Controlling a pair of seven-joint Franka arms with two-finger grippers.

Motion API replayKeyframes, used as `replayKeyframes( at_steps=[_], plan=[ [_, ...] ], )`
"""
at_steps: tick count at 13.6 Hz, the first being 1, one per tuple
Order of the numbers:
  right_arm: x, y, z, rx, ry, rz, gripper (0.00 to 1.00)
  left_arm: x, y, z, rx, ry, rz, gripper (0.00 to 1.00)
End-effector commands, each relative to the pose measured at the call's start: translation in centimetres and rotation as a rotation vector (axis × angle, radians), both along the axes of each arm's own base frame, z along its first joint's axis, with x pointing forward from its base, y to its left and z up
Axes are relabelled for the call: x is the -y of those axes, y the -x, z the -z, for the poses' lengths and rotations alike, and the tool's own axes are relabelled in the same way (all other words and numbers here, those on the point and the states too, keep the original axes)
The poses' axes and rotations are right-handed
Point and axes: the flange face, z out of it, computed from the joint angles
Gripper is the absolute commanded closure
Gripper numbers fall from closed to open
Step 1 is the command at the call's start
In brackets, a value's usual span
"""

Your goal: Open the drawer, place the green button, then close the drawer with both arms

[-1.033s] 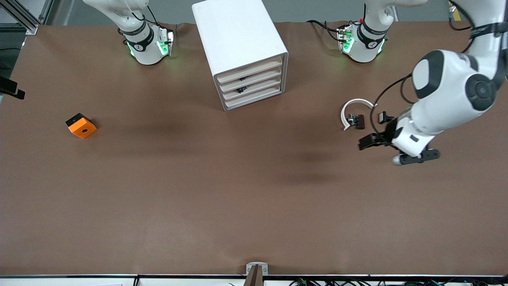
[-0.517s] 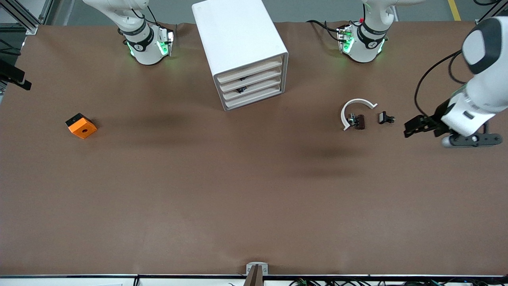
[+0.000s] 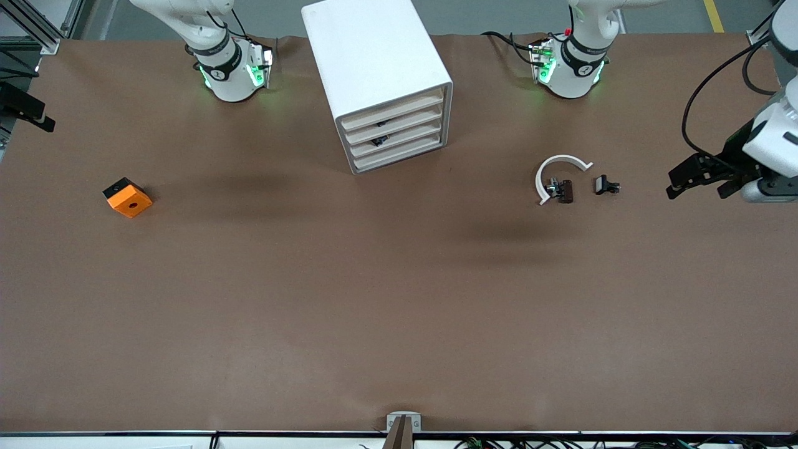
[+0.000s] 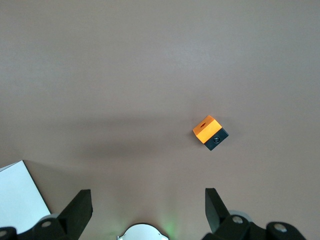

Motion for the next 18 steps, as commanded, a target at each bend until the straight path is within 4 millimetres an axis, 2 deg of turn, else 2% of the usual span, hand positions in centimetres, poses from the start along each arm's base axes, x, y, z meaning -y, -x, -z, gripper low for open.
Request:
replayKeyframes(
  at_steps=[1, 4, 18],
  plan=[
    [-0.8, 1.2, -0.5, 0.022, -0.013, -0.013, 0.00, 0.0, 0.0, -2.2, 0.014, -0.019, -0.005, 0.00],
    [-0.5, 1.3, -0.6, 0.023, -0.013, 0.002, 0.00, -0.2, 0.8, -4.6, -0.028, -0.019, -0.002, 0.00],
    [-0.8, 1.1, -1.1, 0.062, -0.025, 0.039, 0.00, -0.3, 1.9, -5.1, -0.119, -0.023, -0.001, 0.00]
  ],
)
